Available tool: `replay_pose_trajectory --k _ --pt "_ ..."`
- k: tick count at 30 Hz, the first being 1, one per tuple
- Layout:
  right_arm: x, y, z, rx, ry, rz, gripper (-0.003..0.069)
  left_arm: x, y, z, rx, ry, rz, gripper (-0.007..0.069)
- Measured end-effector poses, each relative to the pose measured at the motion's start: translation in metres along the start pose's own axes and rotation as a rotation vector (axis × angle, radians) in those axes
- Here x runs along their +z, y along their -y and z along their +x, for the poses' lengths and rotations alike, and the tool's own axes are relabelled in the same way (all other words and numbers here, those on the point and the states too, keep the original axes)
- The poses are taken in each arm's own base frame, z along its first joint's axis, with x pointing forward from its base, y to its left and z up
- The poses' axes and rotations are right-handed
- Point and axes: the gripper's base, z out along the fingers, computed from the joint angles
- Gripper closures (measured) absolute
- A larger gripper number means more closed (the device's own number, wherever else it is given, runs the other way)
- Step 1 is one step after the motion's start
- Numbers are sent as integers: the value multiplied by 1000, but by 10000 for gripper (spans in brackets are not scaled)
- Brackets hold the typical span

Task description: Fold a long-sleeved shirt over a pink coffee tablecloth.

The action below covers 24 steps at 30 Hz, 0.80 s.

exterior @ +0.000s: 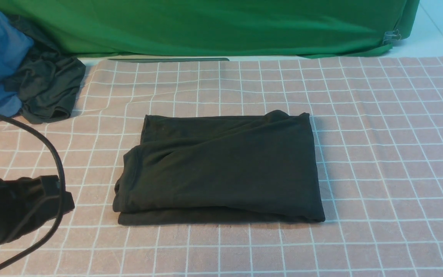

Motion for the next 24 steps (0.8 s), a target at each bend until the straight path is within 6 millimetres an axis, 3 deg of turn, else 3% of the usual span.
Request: replay_pose_trajectory --k 4,6,13,19,24 --pt "-14 -4 24 -3 113 -7 615 -21 9 7 71 89 26 611" --pt "-16 -5 33 -4 116 -9 602 -40 17 16 142 175 48 611" --pt "-16 -5 35 -4 121 -10 509 -93 36 57 249 433 140 611" --pt "-16 -5 35 -6 121 -9 471 -112 40 76 295 568 168 611" --pt "-16 -5 35 -7 121 -6 462 -115 40 79 300 589 173 611"
